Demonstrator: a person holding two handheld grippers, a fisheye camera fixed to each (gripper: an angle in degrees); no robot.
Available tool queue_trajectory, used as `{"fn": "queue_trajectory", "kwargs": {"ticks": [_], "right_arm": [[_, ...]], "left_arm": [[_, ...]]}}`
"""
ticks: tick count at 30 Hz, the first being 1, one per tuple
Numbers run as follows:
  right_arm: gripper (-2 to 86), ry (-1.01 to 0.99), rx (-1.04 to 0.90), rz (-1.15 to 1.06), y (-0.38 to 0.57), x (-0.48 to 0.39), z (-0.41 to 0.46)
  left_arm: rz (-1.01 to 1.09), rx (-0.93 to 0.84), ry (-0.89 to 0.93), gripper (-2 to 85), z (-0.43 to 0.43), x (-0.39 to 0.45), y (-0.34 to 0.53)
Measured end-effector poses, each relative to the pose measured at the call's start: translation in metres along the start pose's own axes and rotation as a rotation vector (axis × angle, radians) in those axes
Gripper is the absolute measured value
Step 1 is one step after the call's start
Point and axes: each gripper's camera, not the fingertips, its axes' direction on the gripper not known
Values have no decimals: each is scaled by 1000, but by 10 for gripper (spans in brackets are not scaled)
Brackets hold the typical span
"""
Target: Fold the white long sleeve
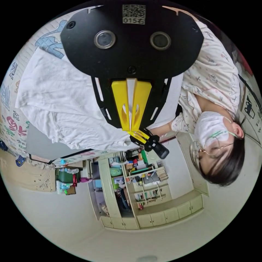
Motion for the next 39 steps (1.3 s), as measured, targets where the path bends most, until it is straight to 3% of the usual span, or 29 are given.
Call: {"fn": "queue_trajectory", "kwargs": {"ticks": [5,10,16,27,31,34,39], "right_arm": [[2,-38,320,96,31,54,-89],[6,64,444,145,46,81,-134],[24,207,416,179,41,107,-157],[66,340,192,241,11,161,-140],[72,433,45,214,-5,172,-137],[70,522,71,261,-6,185,-150],[80,444,68,226,-12,204,-139]], "left_arm": [[-70,19,13,7,-18,-16,7],[-87,36,-25,6,-40,-24,12],[4,-111,-119,6,-75,-9,-16],[-190,-139,-365,8,-169,41,-50],[-246,-150,-458,10,-206,55,-40],[-301,-135,-540,11,-248,67,-24],[-411,-142,-652,10,-312,99,23]]}}
